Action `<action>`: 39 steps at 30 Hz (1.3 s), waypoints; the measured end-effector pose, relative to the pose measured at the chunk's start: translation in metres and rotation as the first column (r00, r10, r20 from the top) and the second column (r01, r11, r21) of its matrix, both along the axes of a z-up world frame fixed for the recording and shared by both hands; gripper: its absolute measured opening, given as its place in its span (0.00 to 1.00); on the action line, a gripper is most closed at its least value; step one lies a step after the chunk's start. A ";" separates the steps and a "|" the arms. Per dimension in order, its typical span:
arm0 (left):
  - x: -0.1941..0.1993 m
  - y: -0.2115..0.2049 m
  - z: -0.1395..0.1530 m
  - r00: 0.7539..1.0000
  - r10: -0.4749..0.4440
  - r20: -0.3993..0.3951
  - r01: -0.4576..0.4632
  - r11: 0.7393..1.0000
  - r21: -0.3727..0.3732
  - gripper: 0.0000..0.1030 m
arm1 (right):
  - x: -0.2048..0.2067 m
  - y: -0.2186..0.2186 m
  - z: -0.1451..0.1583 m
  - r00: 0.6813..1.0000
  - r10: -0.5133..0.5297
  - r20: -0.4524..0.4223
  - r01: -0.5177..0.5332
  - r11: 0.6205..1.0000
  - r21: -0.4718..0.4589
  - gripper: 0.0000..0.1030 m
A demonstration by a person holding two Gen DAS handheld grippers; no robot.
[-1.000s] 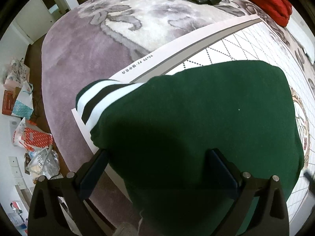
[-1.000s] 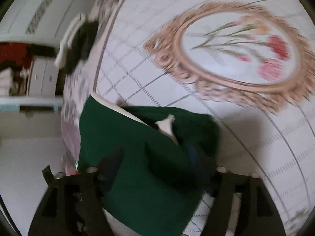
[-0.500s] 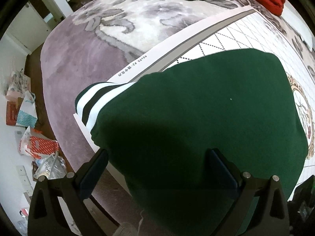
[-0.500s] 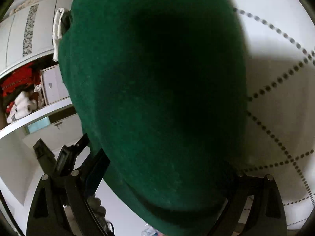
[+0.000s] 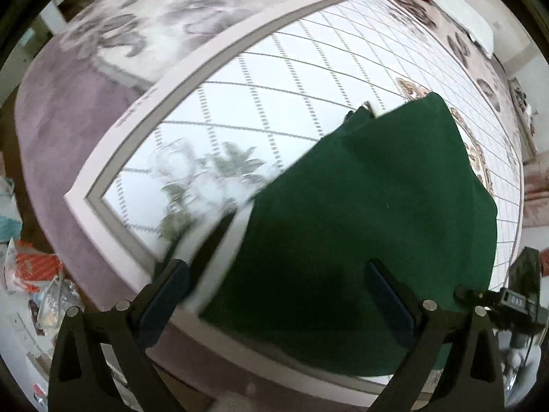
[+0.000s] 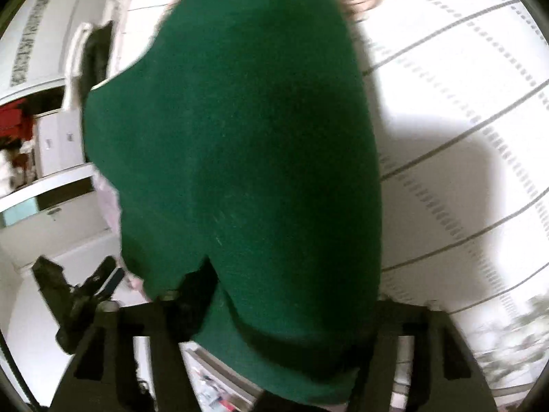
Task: Fold large clothes
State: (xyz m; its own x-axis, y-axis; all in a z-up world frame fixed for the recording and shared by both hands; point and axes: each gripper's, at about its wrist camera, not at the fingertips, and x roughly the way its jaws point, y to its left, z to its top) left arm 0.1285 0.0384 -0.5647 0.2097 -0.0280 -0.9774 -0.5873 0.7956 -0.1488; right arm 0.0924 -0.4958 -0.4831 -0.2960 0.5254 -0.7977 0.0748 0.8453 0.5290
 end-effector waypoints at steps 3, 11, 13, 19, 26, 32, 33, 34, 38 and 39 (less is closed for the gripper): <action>0.023 0.012 -0.009 1.000 -0.016 0.011 0.016 1.000 0.004 1.00 | 0.017 -0.007 -0.004 1.000 -0.006 -0.002 0.006 1.000 -0.016 0.84; 0.091 0.041 -0.078 0.988 -0.152 -0.025 0.141 0.957 -0.252 1.00 | 0.027 0.002 -0.017 0.999 -0.030 0.043 0.026 0.996 0.084 1.00; 0.099 0.037 -0.076 0.980 -0.200 0.002 0.194 0.949 -0.249 1.00 | 0.029 0.002 -0.021 0.998 -0.054 0.036 0.050 0.993 0.110 1.00; 0.107 0.024 -0.065 0.961 -0.249 0.120 0.274 0.916 -0.293 0.60 | 0.032 0.006 -0.017 0.996 -0.076 0.057 0.067 0.988 0.141 0.99; 0.108 0.020 -0.039 0.939 -0.304 0.160 0.332 0.923 -0.196 0.10 | 0.009 0.019 0.011 0.988 -0.102 0.117 0.085 0.986 0.142 0.50; 0.122 0.024 -0.020 0.928 -0.314 0.202 0.347 0.926 -0.151 0.08 | -0.003 0.020 0.043 0.971 -0.192 0.143 0.159 0.963 0.216 0.38; 0.120 0.025 -0.016 0.925 -0.319 0.208 0.352 0.924 -0.148 0.08 | -0.005 0.023 0.050 0.964 -0.218 0.152 0.177 0.953 0.244 0.38; 0.122 0.026 -0.013 0.923 -0.320 0.215 0.355 0.923 -0.148 0.08 | -0.008 0.021 0.054 0.959 -0.240 0.153 0.194 0.944 0.266 0.38; 0.130 0.024 -0.001 0.911 -0.337 0.238 0.377 0.914 -0.151 0.08 | -0.008 0.021 0.068 0.952 -0.257 0.165 0.207 0.940 0.270 0.37; 0.132 0.025 -0.001 0.909 -0.338 0.242 0.382 0.910 -0.162 0.08 | -0.008 0.017 0.067 0.950 -0.264 0.164 0.215 0.939 0.267 0.37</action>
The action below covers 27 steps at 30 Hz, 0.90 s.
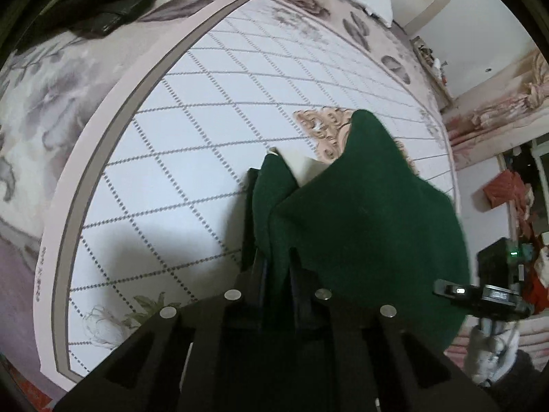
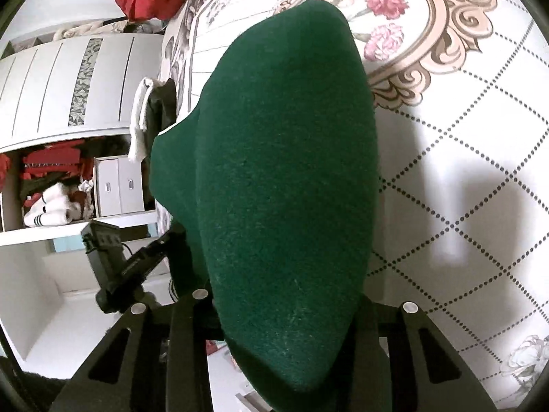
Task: Fold large clothes
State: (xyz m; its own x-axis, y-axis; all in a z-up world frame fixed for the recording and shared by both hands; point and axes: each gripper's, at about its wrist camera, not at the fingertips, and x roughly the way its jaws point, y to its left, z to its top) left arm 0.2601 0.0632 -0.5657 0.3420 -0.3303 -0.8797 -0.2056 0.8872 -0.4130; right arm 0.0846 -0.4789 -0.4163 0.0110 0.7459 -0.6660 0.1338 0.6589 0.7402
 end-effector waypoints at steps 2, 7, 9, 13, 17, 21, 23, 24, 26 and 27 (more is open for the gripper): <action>0.001 0.004 -0.010 1.000 -0.009 -0.023 0.009 1.000 -0.010 0.09 | 0.000 -0.010 -0.006 1.000 0.002 -0.028 -0.002 1.000 -0.020 0.39; -0.004 0.022 -0.042 0.980 0.134 -0.145 -0.147 0.986 -0.082 0.22 | 0.009 -0.016 -0.040 0.993 0.032 -0.112 -0.041 0.996 -0.077 0.69; -0.015 0.031 -0.040 0.971 0.201 -0.132 -0.217 0.968 -0.127 0.25 | 0.006 -0.018 -0.044 0.992 0.044 -0.122 -0.055 0.995 -0.085 0.74; -0.054 0.045 -0.021 0.932 0.353 -0.082 -0.361 0.925 -0.120 0.90 | 0.007 -0.021 -0.049 0.989 0.012 -0.148 -0.023 0.997 -0.068 0.80; -0.116 0.050 -0.004 0.818 0.575 0.005 -0.572 0.815 -0.091 0.90 | -0.008 -0.032 -0.057 0.984 -0.030 -0.176 0.019 0.997 -0.069 0.83; -0.164 0.047 -0.006 0.739 0.674 0.027 -0.673 0.739 -0.022 0.90 | -0.032 -0.054 -0.052 0.978 -0.068 -0.198 0.057 0.997 -0.059 0.85; -0.179 0.037 -0.017 0.732 0.682 -0.005 -0.682 0.731 -0.026 0.90 | -0.045 -0.059 -0.056 0.969 -0.086 -0.231 0.080 0.996 -0.038 0.88; -0.185 0.032 -0.025 0.740 0.672 -0.036 -0.673 0.739 -0.035 0.90 | -0.053 -0.063 -0.059 0.966 -0.088 -0.244 0.082 0.996 -0.036 0.88; -0.193 0.017 -0.044 0.749 0.653 -0.110 -0.661 0.747 -0.067 0.90 | -0.065 -0.064 -0.065 0.963 -0.089 -0.256 0.086 0.996 -0.023 0.88; -0.195 0.010 -0.053 0.756 0.641 -0.133 -0.654 0.750 -0.102 0.90 | -0.064 -0.061 -0.068 0.962 -0.093 -0.257 0.092 0.996 -0.015 0.88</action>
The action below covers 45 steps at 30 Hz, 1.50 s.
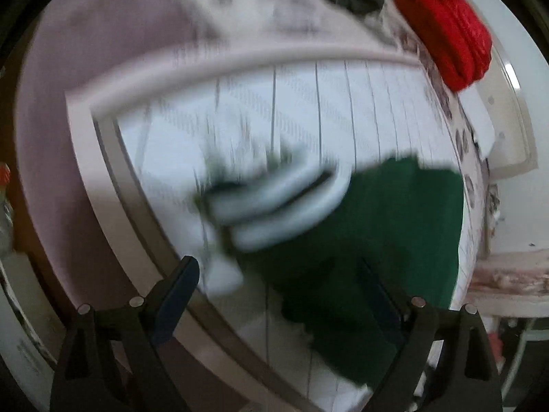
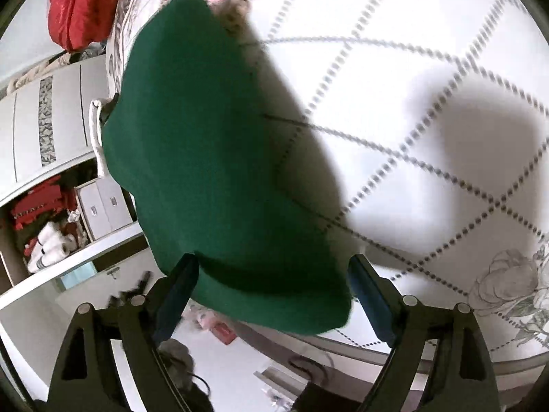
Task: Fold large clothes
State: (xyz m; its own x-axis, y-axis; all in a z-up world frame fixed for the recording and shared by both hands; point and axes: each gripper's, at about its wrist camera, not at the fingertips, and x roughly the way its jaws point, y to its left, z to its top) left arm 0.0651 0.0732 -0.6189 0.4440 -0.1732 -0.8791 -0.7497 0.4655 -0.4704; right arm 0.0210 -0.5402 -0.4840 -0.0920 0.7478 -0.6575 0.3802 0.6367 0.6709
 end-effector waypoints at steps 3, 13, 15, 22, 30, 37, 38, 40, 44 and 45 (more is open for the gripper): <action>-0.001 -0.019 -0.025 0.999 0.000 0.032 0.004 0.994 -0.110 0.90 | 0.000 0.003 -0.009 1.000 -0.023 0.022 0.021 0.998 0.062 0.88; 0.063 -0.027 -0.047 0.977 0.090 0.193 -0.052 0.980 -0.193 0.88 | 0.045 0.068 -0.055 1.000 -0.016 -0.004 0.016 0.955 0.295 0.89; 0.065 -0.025 -0.043 0.971 0.104 0.215 -0.069 0.984 -0.165 0.69 | 0.052 0.085 -0.055 1.000 -0.010 -0.004 0.011 0.956 0.293 0.89; 0.074 -0.012 -0.022 0.952 0.136 0.274 -0.111 0.988 -0.106 0.34 | 0.062 0.125 -0.028 0.995 -0.010 0.095 -0.012 0.972 0.234 0.41; 0.082 -0.008 0.022 0.934 0.111 0.340 -0.094 0.993 -0.065 0.30 | 0.074 0.115 0.044 0.970 0.003 0.245 -0.058 0.974 0.221 0.32; 0.118 -0.016 0.079 0.900 0.047 0.434 -0.042 0.999 -0.020 0.21 | 0.109 0.095 0.119 0.926 0.016 0.377 -0.113 0.965 0.236 0.32; 0.123 -0.017 0.082 0.896 0.043 0.442 -0.038 0.999 -0.021 0.21 | 0.117 0.093 0.128 0.921 0.013 0.390 -0.112 0.967 0.231 0.32; 0.147 -0.020 0.087 0.889 0.024 0.457 -0.022 1.000 -0.009 0.21 | 0.139 0.093 0.146 0.909 -0.002 0.417 -0.106 0.966 0.235 0.32; 0.190 -0.028 0.069 0.903 -0.017 0.429 0.033 0.999 -0.030 0.21 | 0.184 0.076 0.159 0.902 -0.001 0.432 -0.104 0.970 0.220 0.32; 0.196 -0.032 0.057 0.911 -0.026 0.413 0.044 0.998 -0.034 0.21 | 0.191 0.067 0.158 0.903 0.001 0.430 -0.100 0.973 0.208 0.32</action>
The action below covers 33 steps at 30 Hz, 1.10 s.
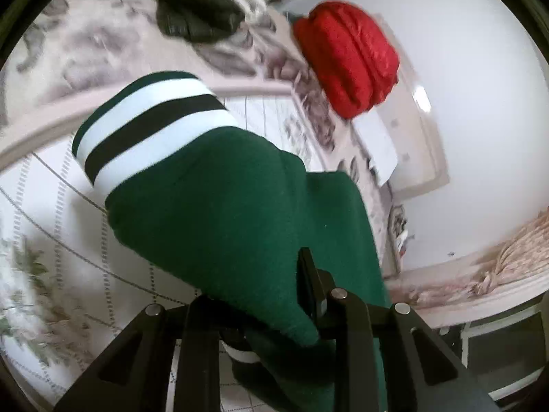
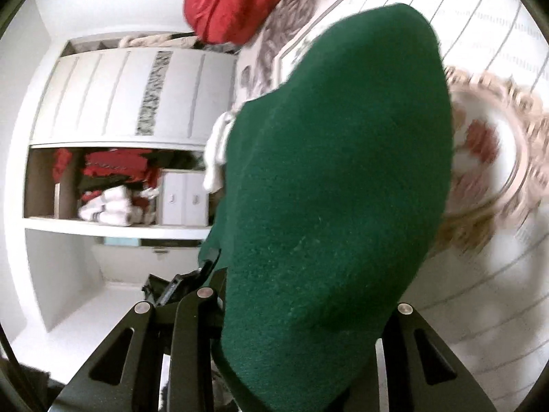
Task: Fold large clothes
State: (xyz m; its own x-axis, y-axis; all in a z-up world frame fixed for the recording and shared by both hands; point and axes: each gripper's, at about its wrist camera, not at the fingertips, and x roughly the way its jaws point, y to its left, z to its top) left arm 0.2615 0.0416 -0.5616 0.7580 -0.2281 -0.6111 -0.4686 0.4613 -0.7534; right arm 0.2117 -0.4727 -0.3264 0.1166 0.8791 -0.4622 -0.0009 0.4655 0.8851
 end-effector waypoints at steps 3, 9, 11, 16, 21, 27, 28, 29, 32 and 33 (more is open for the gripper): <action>0.012 -0.012 -0.046 0.996 -0.025 -0.089 0.020 0.998 -0.058 0.21 | 0.019 -0.023 -0.030 0.997 -0.002 -0.073 -0.001 0.999 -0.037 0.32; -0.004 -0.019 -0.120 0.978 -0.054 -0.201 0.015 0.981 -0.191 0.63 | 0.010 -0.051 -0.124 0.964 0.014 -0.267 -0.043 0.994 -0.101 0.52; -0.010 -0.011 -0.133 0.985 -0.048 -0.165 0.004 0.966 -0.257 0.69 | 0.005 -0.054 -0.136 0.956 0.017 -0.293 -0.054 0.992 -0.117 0.62; -0.009 -0.010 -0.135 0.997 -0.039 -0.066 0.020 0.963 -0.267 0.91 | 0.000 -0.052 -0.148 0.960 0.031 -0.279 -0.085 0.979 -0.183 0.78; 0.003 -0.013 -0.132 0.999 -0.011 -0.045 0.000 0.972 -0.235 1.00 | 0.001 -0.053 -0.168 0.963 0.036 -0.267 -0.083 0.982 -0.168 0.86; 0.004 -0.003 -0.128 0.998 0.067 -0.013 -0.068 0.959 -0.276 0.84 | 0.011 -0.050 -0.185 0.965 -0.019 -0.260 -0.004 0.996 -0.086 0.88; 0.006 -0.002 -0.125 0.997 0.075 -0.002 -0.072 0.961 -0.267 0.75 | 0.012 -0.047 -0.182 0.971 -0.020 -0.240 -0.003 0.995 -0.095 0.85; 0.007 -0.002 -0.122 0.997 0.083 0.008 -0.078 0.964 -0.253 0.55 | 0.010 -0.051 -0.183 0.973 -0.020 -0.229 -0.004 0.994 -0.105 0.72; 0.015 -0.001 -0.106 0.997 0.075 0.010 -0.072 0.978 -0.195 0.19 | 0.009 -0.044 -0.180 0.972 -0.052 -0.229 0.034 0.996 -0.082 0.54; 0.019 -0.001 -0.098 0.998 0.067 0.014 -0.063 0.983 -0.171 0.16 | 0.009 -0.043 -0.177 0.974 -0.059 -0.218 0.041 0.995 -0.086 0.50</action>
State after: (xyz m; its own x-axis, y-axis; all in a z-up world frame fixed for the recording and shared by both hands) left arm 0.2802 0.0408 -0.6592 0.7860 -0.2774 -0.5525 -0.4779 0.2944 -0.8276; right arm 0.2205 -0.5153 -0.5035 0.0470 0.8336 -0.5504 0.2143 0.5297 0.8206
